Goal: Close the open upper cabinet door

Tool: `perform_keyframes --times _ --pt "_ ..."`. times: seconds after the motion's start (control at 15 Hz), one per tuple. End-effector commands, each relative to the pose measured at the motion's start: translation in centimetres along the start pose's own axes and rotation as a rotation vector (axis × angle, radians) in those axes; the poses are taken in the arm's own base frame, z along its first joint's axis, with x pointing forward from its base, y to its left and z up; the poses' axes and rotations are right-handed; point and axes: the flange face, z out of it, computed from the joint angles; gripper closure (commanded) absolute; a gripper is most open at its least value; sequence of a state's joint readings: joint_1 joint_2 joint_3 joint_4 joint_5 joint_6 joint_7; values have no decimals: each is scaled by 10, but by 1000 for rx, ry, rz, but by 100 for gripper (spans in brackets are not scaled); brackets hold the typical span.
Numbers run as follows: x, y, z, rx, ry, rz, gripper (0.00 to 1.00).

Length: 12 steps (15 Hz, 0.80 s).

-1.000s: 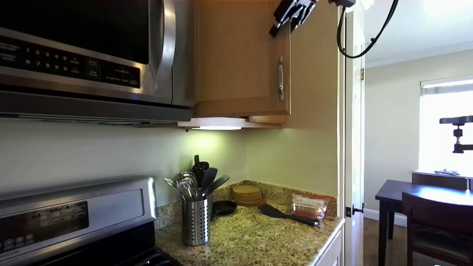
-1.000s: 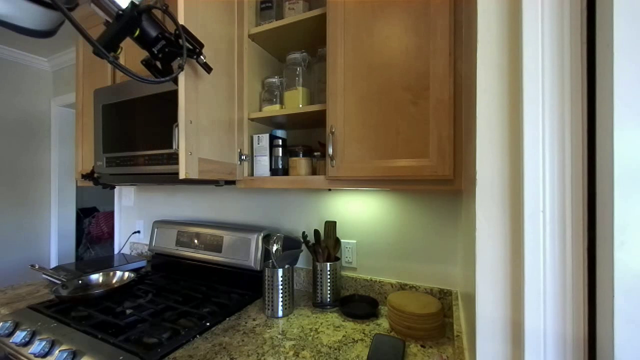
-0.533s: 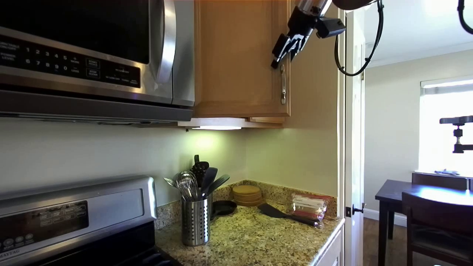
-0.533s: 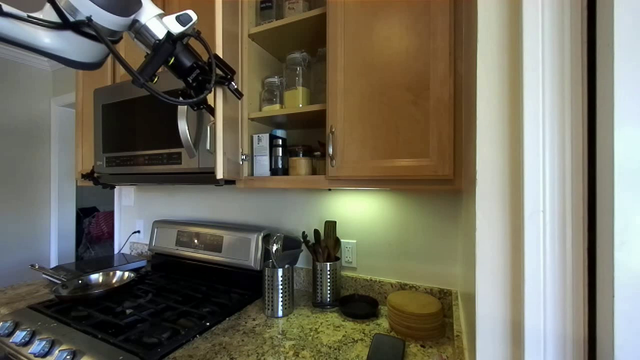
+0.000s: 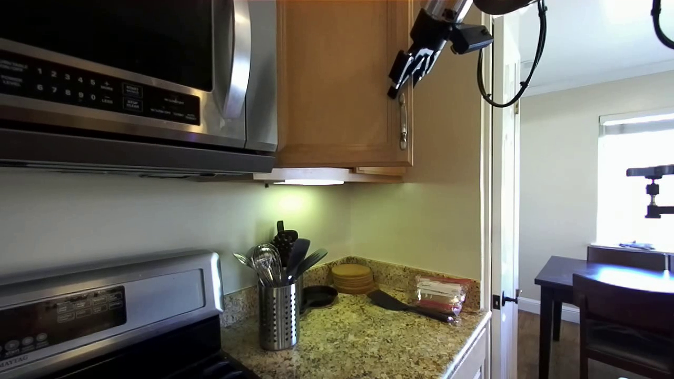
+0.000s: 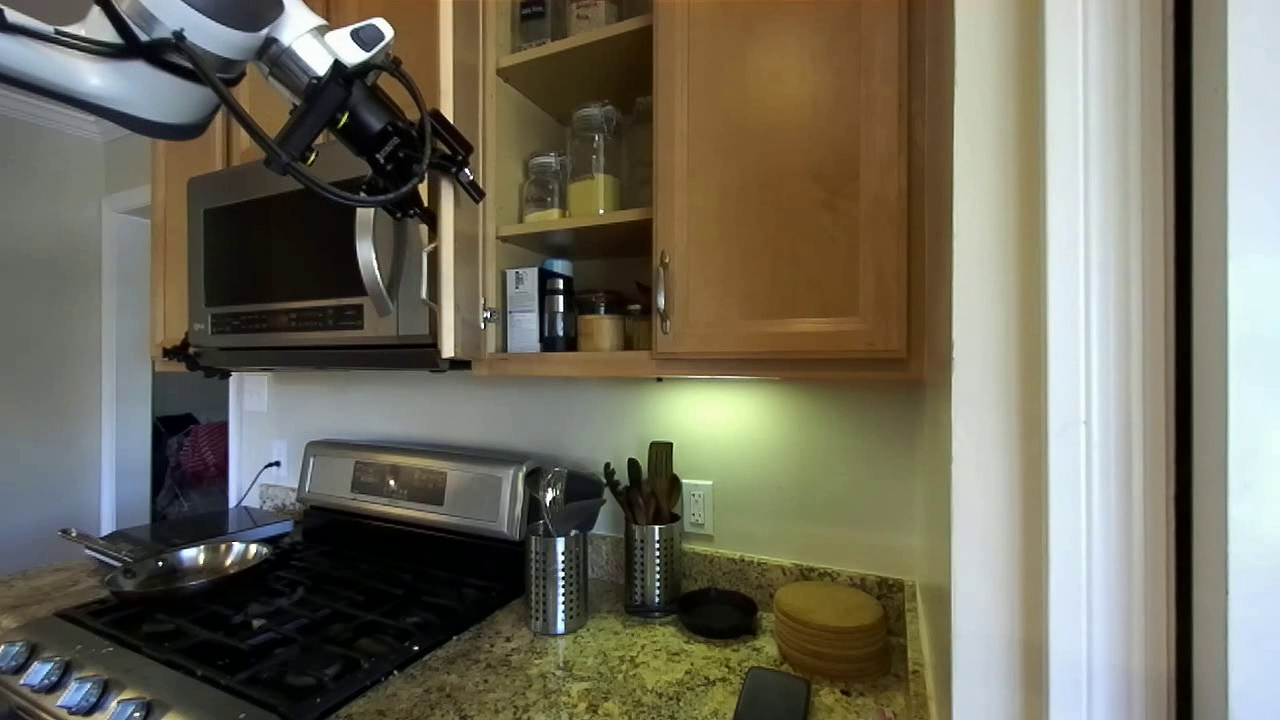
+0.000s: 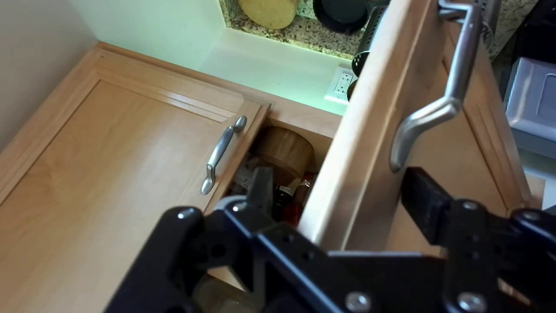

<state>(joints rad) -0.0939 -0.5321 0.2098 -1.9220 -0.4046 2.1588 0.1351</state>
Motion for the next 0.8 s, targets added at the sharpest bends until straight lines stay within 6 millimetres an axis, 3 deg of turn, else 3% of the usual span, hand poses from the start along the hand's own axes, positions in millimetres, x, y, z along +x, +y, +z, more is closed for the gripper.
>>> perform_keyframes --times 0.0,0.07,0.2,0.27,0.4,0.73 --pt "5 2 -10 -33 29 5 12" --pt "7 5 -18 -45 30 6 9" --pt "10 8 -14 -65 29 3 49" --pt "12 8 -13 -69 26 0 50" --pt "13 9 -9 -79 23 6 62" --pt "17 15 19 -99 -9 14 64"
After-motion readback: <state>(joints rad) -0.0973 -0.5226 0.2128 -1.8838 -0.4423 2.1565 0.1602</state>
